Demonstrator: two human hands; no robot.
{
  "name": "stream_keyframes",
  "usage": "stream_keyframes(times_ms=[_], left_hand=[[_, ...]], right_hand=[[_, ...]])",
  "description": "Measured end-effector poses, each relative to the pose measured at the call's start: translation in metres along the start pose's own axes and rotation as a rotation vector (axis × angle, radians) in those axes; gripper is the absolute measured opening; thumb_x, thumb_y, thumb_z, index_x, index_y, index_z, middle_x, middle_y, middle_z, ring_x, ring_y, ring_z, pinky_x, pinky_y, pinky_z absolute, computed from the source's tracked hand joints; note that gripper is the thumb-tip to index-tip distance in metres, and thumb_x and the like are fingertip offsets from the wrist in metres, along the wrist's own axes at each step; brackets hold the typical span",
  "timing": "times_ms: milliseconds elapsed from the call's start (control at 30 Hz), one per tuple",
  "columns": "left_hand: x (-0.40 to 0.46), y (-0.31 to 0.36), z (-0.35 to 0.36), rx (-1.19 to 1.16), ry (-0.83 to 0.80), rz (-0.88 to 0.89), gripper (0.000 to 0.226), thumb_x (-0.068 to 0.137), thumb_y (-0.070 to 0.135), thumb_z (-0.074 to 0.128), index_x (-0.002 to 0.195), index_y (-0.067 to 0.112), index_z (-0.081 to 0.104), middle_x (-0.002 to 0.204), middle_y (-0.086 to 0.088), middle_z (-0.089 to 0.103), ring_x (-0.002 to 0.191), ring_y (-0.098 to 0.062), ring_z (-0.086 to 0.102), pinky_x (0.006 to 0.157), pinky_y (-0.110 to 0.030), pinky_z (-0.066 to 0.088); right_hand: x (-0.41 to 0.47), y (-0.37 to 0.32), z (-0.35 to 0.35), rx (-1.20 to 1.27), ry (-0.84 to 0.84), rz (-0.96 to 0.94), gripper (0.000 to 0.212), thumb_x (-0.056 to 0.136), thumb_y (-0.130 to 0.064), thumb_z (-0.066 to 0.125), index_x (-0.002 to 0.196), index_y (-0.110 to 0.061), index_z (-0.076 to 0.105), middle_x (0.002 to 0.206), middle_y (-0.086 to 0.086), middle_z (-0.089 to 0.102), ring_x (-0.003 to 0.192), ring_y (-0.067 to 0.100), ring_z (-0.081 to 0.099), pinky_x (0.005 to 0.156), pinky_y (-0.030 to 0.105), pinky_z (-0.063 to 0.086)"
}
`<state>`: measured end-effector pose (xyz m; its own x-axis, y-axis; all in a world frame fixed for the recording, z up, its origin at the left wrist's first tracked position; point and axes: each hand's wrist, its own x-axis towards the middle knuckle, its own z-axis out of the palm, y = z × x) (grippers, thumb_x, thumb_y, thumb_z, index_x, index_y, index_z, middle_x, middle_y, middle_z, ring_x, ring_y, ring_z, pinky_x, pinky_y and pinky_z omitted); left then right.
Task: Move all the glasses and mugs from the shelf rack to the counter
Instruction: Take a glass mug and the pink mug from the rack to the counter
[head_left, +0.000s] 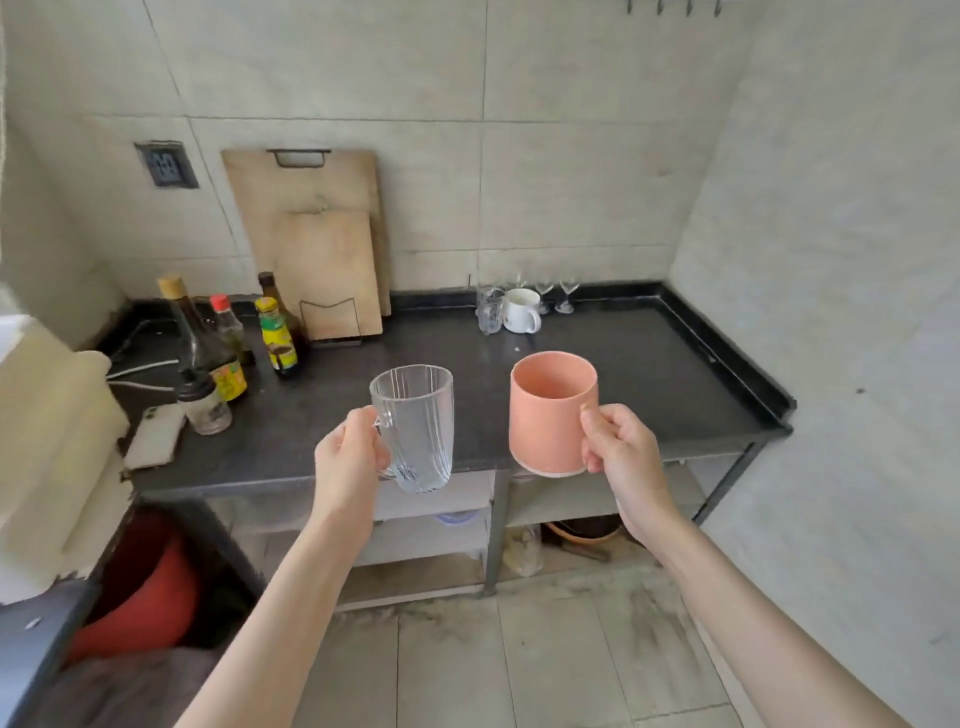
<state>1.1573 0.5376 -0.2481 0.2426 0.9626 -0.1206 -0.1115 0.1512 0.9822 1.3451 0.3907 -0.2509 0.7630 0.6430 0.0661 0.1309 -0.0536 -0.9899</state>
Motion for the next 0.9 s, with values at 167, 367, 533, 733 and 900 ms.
stream_keyframes(times_ms=[167, 367, 533, 733, 900], left_hand=[[0.063, -0.030, 0.083, 0.038, -0.076, -0.068, 0.029, 0.090, 0.020, 0.038, 0.060, 0.018, 0.042, 0.041, 0.011, 0.029, 0.056, -0.015, 0.024, 0.063, -0.036, 0.024], [0.130, -0.064, 0.205, -0.002, -0.198, -0.132, 0.054, 0.091, 0.015, 0.039, 0.039, 0.027, 0.031, 0.042, 0.011, 0.028, 0.057, -0.018, 0.021, 0.062, -0.036, 0.018], [0.174, -0.082, 0.269, 0.124, -0.211, -0.278, 0.022, 0.090, 0.018, 0.039, 0.073, 0.009, 0.047, 0.071, -0.008, 0.038, 0.072, -0.022, 0.034, 0.076, -0.035, 0.032], [0.239, -0.109, 0.335, 0.136, -0.273, -0.366, 0.027, 0.088, 0.019, 0.043, 0.061, 0.014, 0.040, 0.070, -0.001, 0.038, 0.069, -0.016, 0.036, 0.085, -0.032, 0.032], [0.291, -0.142, 0.376, 0.158, -0.351, -0.428, 0.015, 0.062, 0.027, 0.045, 0.053, 0.018, 0.039, 0.057, 0.006, 0.040, 0.072, -0.017, 0.037, 0.094, -0.033, 0.035]], right_hand=[[0.093, 0.022, -0.031, 0.015, 0.041, 0.048, 0.023, 0.094, -0.022, 0.046, 0.076, -0.008, 0.048, 0.058, 0.003, 0.043, 0.055, 0.015, 0.037, 0.056, 0.027, 0.031], [0.214, 0.053, -0.080, -0.050, 0.023, 0.109, 0.025, 0.096, -0.028, 0.043, 0.082, -0.008, 0.048, 0.065, 0.003, 0.044, 0.063, 0.015, 0.041, 0.063, 0.030, 0.034], [0.287, 0.079, -0.101, -0.111, 0.047, 0.158, 0.026, 0.096, -0.031, 0.040, 0.090, -0.008, 0.048, 0.076, 0.001, 0.047, 0.072, 0.014, 0.045, 0.065, 0.029, 0.036], [0.375, 0.123, -0.110, -0.135, 0.090, 0.251, 0.025, 0.095, -0.030, 0.043, 0.082, -0.009, 0.048, 0.077, 0.003, 0.050, 0.074, 0.016, 0.047, 0.067, 0.031, 0.038], [0.439, 0.161, -0.103, -0.164, 0.106, 0.333, 0.026, 0.094, -0.030, 0.046, 0.090, -0.005, 0.053, 0.089, 0.005, 0.056, 0.083, 0.018, 0.053, 0.076, 0.036, 0.044]])
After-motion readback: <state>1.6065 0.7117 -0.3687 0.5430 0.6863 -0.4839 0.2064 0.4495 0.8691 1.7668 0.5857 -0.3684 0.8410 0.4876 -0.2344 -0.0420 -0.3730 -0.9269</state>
